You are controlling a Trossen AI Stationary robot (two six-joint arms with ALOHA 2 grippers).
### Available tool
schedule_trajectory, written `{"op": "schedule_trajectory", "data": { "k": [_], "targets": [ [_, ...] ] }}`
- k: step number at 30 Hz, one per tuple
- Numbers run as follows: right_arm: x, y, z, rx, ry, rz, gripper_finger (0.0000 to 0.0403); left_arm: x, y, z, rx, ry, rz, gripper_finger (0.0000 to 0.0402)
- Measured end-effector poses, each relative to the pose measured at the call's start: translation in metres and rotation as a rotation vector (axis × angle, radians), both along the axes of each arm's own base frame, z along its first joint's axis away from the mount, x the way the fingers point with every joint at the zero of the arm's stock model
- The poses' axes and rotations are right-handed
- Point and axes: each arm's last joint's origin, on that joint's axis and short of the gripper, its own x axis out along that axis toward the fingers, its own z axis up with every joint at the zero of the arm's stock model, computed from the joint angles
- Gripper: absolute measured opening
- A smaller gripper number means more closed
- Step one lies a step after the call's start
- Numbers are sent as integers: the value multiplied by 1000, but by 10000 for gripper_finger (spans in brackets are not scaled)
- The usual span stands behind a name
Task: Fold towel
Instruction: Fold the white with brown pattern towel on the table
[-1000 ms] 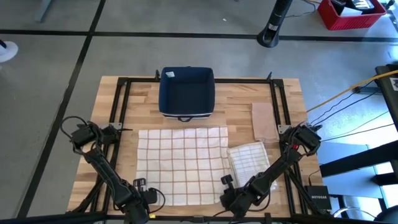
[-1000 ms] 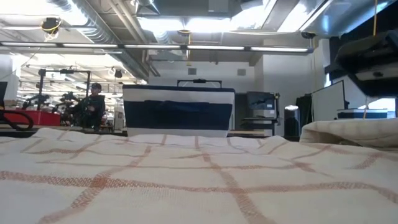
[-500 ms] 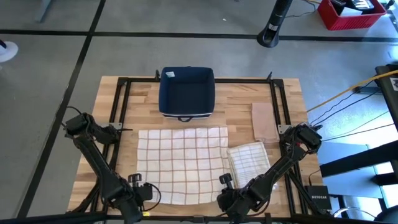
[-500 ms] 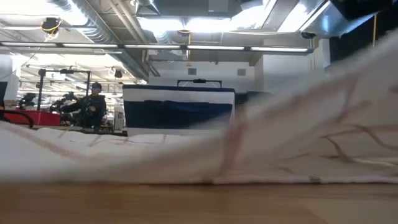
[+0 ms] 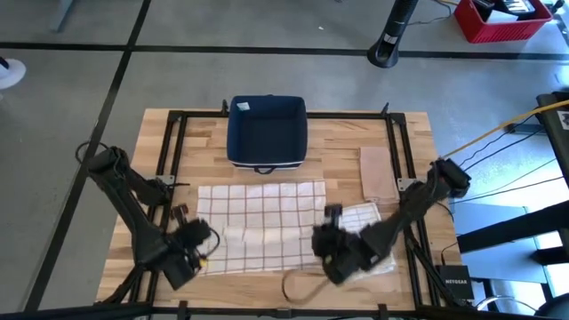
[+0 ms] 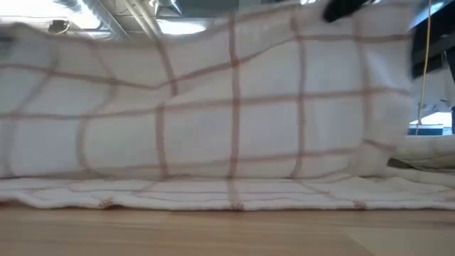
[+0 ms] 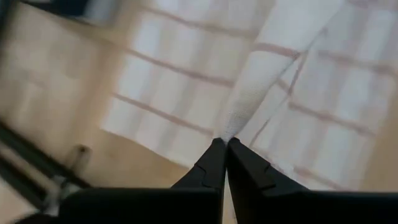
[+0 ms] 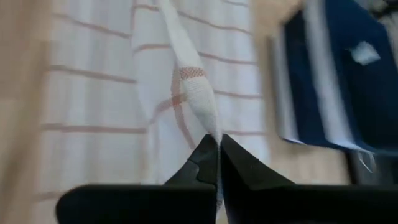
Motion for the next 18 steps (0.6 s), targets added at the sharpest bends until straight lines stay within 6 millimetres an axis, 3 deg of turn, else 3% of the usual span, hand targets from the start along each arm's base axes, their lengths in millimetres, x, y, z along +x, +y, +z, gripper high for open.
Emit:
{"op": "schedule_trajectory", "data": {
  "k": [4,11,18],
  "targets": [
    [10,-38,14,-35,17,-82,7,-2,25,17,135,-62,27,5],
    [20,-99,39,-125,2,-184,8,-1,69,49,219,-178,-10,5],
    [18,-161,57,-158,-36,-233,9,-19,119,83,279,-257,-17,5]
  ]
}}
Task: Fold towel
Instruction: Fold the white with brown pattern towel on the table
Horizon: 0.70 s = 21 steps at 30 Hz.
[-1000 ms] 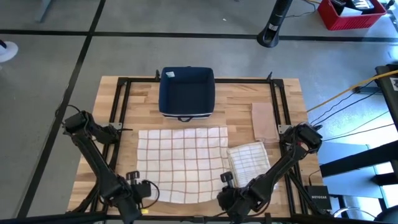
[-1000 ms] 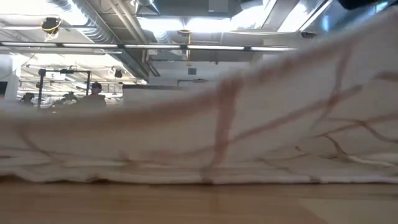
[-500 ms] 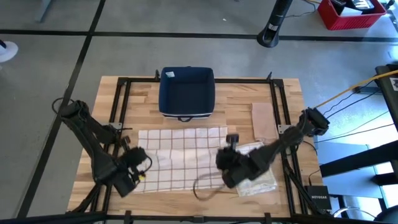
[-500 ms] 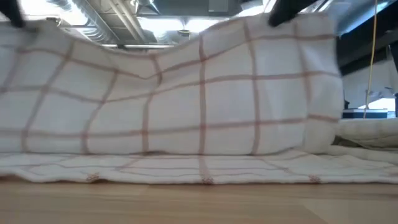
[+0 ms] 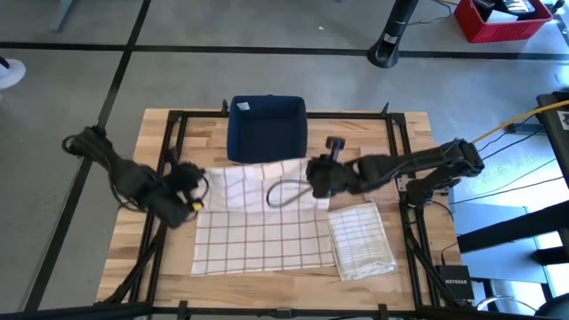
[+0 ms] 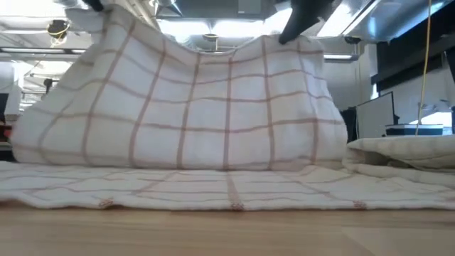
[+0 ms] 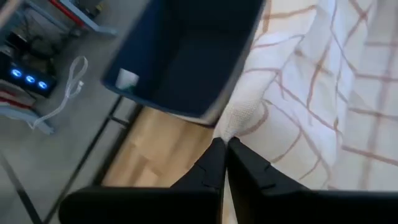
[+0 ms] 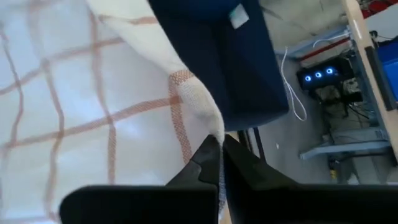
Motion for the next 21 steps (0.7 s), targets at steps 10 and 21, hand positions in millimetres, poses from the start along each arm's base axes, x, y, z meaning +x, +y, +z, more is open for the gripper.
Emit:
{"op": "schedule_trajectory", "data": {
  "k": [10,21],
  "targets": [
    [8,-54,28,-51,-113,88,9,-40,57,32,162,-120,78,5],
    [-9,-31,16,-59,67,100,9,-32,43,3,63,-57,27,5]
  ]
}}
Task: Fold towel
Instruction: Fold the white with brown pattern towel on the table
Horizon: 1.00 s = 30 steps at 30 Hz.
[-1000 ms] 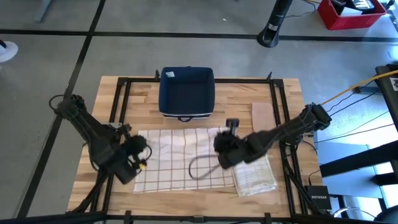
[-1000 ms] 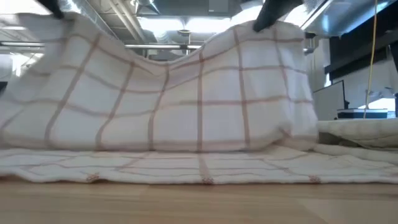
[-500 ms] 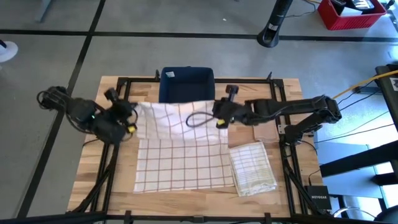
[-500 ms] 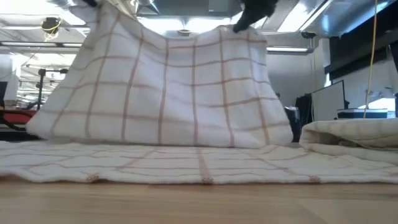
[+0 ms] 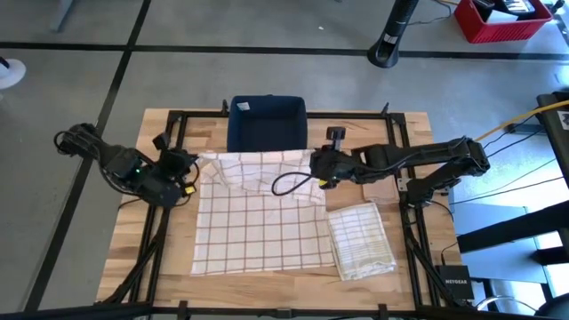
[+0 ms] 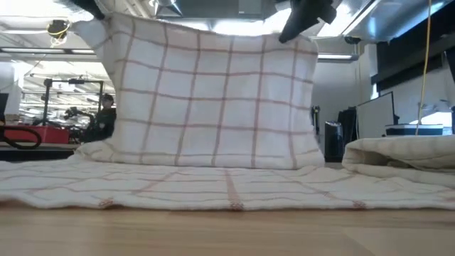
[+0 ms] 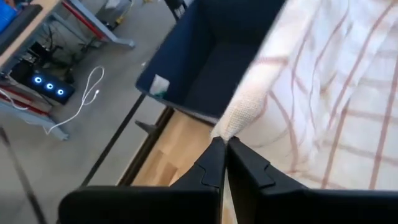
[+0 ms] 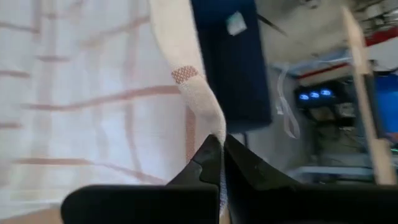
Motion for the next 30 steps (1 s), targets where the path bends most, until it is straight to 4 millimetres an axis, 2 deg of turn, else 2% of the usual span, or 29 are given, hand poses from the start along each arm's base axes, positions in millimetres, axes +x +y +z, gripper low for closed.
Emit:
{"op": "schedule_trajectory", "data": {
  "k": [4,9,13,17,21,24,26,30],
  "targets": [
    [-2,-12,8,-80,-17,-36,9,3,1,-6,45,33,23,5],
    [5,-46,21,-168,-79,-68,9,0,13,0,206,-45,116,5],
    [11,-70,33,-218,-140,-19,9,-5,23,6,325,-71,181,5],
    [13,-70,36,-245,-142,44,9,-5,24,6,309,-62,177,5],
    [8,-51,27,-193,-43,122,9,-3,17,2,187,-55,118,5],
    [8,-43,26,-224,-12,124,9,-3,14,3,216,-69,101,5],
    [10,-47,30,-252,-45,114,9,-5,16,6,294,-111,130,5],
    [12,-73,42,-307,-136,43,9,-9,25,12,461,-190,231,5]
  ]
}}
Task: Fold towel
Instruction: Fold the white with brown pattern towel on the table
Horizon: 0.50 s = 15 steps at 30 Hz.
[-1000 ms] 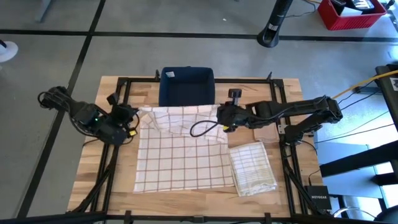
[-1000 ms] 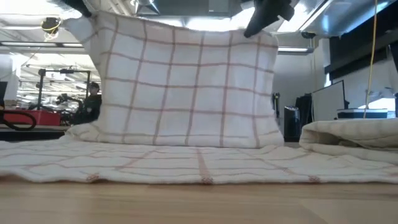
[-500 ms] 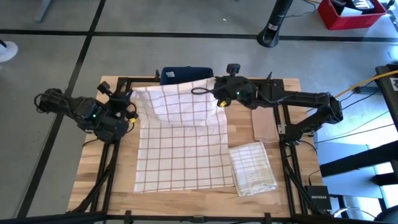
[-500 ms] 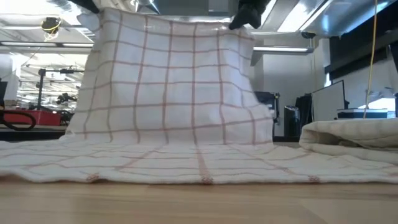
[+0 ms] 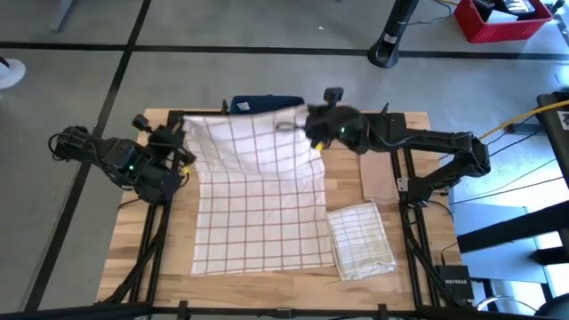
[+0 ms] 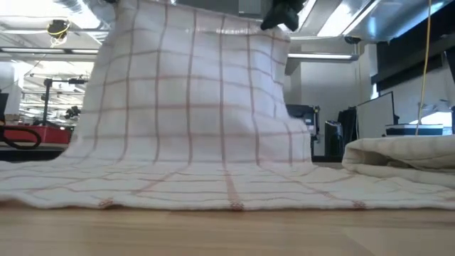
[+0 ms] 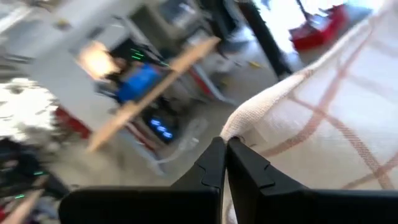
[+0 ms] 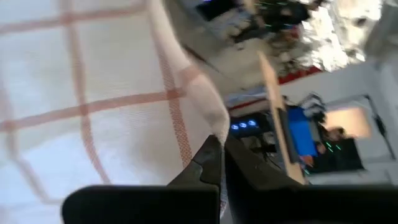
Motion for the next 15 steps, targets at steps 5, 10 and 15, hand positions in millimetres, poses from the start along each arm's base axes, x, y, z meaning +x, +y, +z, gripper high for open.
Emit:
{"op": "schedule_trajectory", "data": {
  "k": [5,10,15],
  "targets": [
    [-3,-33,10,-24,-101,-49,9,-5,10,4,89,-4,92,5],
    [-5,-54,9,-26,-109,-53,9,-5,15,4,103,36,135,5],
    [-5,-47,5,24,-90,-47,9,-4,13,2,26,45,102,5]
  ]
}}
